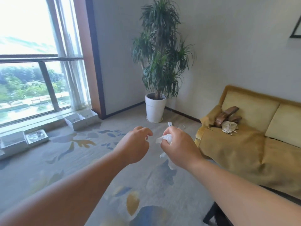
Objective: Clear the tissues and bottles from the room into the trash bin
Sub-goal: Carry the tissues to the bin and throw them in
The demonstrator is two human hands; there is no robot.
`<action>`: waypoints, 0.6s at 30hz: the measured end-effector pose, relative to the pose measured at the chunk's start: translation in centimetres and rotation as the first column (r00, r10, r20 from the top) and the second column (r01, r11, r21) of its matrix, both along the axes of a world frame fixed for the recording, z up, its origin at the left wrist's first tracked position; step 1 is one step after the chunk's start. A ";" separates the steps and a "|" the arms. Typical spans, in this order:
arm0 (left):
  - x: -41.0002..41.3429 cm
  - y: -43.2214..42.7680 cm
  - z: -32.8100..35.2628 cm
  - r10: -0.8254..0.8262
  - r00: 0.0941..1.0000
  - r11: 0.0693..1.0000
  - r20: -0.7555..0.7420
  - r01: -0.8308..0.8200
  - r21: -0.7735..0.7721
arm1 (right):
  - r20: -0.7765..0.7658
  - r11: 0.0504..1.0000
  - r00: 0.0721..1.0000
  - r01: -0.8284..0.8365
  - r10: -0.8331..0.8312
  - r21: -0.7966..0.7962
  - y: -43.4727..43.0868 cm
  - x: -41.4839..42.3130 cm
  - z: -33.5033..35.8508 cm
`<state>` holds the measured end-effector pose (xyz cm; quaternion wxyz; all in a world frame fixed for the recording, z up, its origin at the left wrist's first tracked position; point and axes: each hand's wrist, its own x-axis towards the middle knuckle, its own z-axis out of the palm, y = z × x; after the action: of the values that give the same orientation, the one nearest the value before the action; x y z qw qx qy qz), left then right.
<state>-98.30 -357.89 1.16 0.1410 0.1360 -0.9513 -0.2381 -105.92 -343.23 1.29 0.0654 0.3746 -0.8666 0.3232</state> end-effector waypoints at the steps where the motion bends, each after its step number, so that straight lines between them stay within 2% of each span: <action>1: 0.7 -1.2 0.4 0.017 1.000 1.000 -0.009 -0.017 -0.001 | 0.002 1.000 1.000 -0.019 0.019 -0.010 -1.3 0.4 0.3; 10: 7.7 -10.6 2.4 0.268 0.961 0.963 -0.075 -0.270 -0.024 | 0.012 0.969 0.970 -0.244 0.245 -0.043 -12.4 3.5 1.4; 18: 13.6 -17.0 3.9 0.514 0.852 0.852 -0.097 -0.520 -0.055 | -0.017 0.864 0.865 -0.502 0.502 -0.040 -22.8 5.4 2.5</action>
<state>-84.72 -374.88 5.04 0.2422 0.3717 -0.8821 -0.1587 -100.51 -366.01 3.74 -0.0100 0.5865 -0.7319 0.3466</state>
